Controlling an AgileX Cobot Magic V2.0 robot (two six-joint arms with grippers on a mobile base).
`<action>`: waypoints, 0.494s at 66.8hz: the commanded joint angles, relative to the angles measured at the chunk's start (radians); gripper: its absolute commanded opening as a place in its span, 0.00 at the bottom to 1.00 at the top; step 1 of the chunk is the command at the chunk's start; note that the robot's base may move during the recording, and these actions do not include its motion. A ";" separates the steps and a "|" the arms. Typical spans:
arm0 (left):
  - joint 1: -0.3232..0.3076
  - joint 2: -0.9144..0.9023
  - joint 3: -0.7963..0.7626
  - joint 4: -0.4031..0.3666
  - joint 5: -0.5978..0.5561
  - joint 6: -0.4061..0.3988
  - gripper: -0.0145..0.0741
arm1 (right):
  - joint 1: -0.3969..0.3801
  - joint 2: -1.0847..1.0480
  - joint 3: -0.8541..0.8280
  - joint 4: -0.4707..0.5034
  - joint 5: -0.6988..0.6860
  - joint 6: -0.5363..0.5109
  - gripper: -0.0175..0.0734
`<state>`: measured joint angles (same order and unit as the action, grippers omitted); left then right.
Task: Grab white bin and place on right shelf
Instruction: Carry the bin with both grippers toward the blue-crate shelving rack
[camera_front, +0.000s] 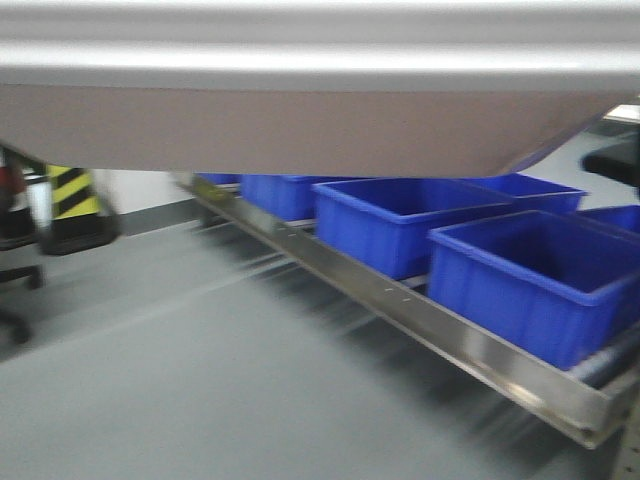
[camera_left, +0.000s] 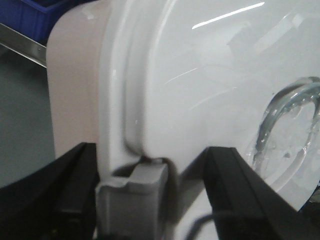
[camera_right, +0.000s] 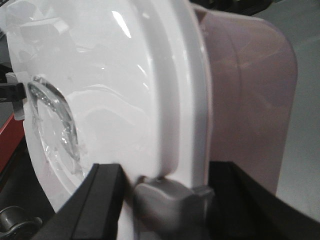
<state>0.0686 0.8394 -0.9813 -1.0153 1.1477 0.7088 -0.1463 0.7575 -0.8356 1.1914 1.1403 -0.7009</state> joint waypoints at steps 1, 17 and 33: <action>-0.021 -0.013 -0.030 -0.200 0.162 0.007 0.48 | 0.011 -0.002 -0.032 0.205 0.144 -0.006 0.63; -0.021 -0.013 -0.030 -0.200 0.161 0.007 0.48 | 0.011 -0.002 -0.032 0.205 0.144 -0.006 0.63; -0.021 -0.013 -0.030 -0.200 0.161 0.007 0.48 | 0.011 -0.002 -0.032 0.205 0.144 -0.006 0.63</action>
<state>0.0686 0.8394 -0.9813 -1.0153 1.1460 0.7088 -0.1463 0.7575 -0.8356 1.1931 1.1403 -0.7009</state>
